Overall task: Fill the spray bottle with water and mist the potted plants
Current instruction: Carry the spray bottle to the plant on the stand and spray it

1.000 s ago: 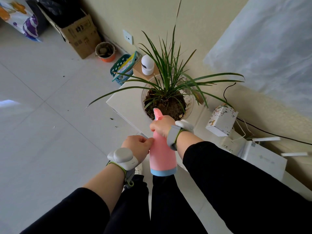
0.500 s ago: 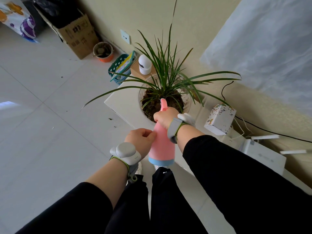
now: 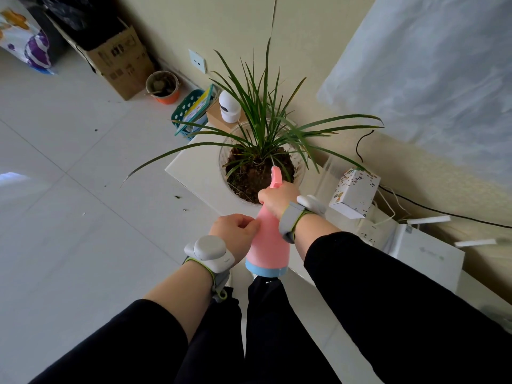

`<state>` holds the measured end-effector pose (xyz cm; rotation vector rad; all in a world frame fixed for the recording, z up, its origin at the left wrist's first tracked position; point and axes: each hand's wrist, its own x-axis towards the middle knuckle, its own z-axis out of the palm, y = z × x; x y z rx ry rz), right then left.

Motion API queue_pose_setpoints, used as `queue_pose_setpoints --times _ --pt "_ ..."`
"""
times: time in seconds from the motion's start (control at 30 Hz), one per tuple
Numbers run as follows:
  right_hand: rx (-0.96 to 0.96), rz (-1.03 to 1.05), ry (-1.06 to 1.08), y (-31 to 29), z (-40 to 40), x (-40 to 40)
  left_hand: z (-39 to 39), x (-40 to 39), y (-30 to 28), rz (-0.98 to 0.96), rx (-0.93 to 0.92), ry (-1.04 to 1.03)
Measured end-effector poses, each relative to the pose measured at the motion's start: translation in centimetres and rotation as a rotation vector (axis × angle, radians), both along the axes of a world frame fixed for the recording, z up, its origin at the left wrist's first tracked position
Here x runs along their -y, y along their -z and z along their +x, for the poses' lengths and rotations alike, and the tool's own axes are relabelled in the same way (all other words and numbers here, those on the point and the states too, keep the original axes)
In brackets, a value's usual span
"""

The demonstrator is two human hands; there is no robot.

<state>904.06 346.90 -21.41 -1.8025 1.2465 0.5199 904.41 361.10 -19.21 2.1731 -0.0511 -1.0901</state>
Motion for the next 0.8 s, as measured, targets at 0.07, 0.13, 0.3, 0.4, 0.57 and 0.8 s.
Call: queue_pose_setpoints --times 0.07,0.13,0.3,0.4,0.57,0.8 --pt "-0.001 -0.017 0.014 0.1 -0.3 0.1 -0.1 0.2 0.1 0.002 -0.004 0.010" --pt "-0.006 -0.023 0.024 0.1 -0.6 0.3 -0.2 0.5 0.1 0.001 -0.008 0.029" --pt "-0.003 -0.016 0.091 0.0 -1.3 0.9 -0.4 1.0 0.4 -0.006 -0.012 0.048" --pt "-0.003 -0.005 0.141 0.0 -1.6 1.2 -0.5 1.3 0.5 -0.013 0.001 0.049" --pt "-0.005 0.028 0.150 0.1 -2.0 1.5 -0.6 1.7 0.3 0.002 0.007 0.056" --pt "0.094 0.011 -0.009 -1.5 -1.6 0.3 -1.0 1.0 -0.8 0.016 0.011 -0.022"
